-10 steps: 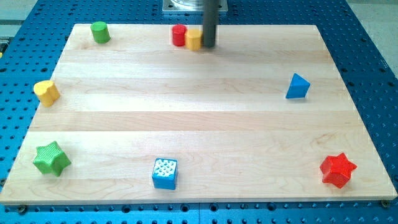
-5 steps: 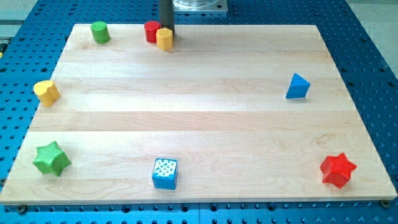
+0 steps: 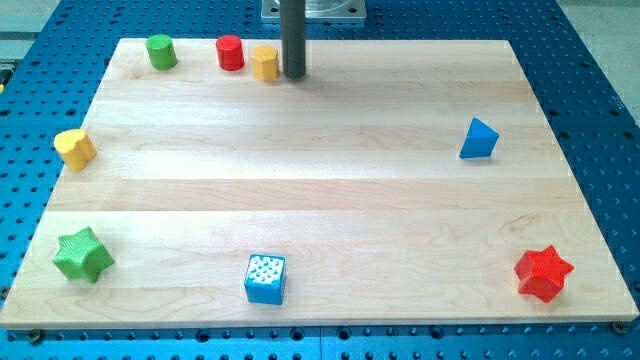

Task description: Move the hexagon along with red circle towards the green circle

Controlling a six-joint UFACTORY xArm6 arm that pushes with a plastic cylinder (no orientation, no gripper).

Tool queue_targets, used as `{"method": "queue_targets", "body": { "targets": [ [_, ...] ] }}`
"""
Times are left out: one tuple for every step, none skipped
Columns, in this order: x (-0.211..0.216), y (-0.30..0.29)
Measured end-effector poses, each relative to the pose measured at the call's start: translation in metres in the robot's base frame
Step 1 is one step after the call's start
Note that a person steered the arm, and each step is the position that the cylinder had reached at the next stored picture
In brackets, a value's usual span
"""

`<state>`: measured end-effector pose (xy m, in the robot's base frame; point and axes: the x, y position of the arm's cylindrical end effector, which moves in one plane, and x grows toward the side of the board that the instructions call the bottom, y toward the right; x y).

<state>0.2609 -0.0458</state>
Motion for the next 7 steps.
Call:
{"method": "queue_targets", "body": {
  "targets": [
    [-0.003,-0.01],
    [-0.005,-0.019],
    [-0.005,-0.047],
    [0.012,-0.045],
    [-0.033,-0.011],
    [-0.067,-0.018],
    [-0.063,-0.066]
  ]
}}
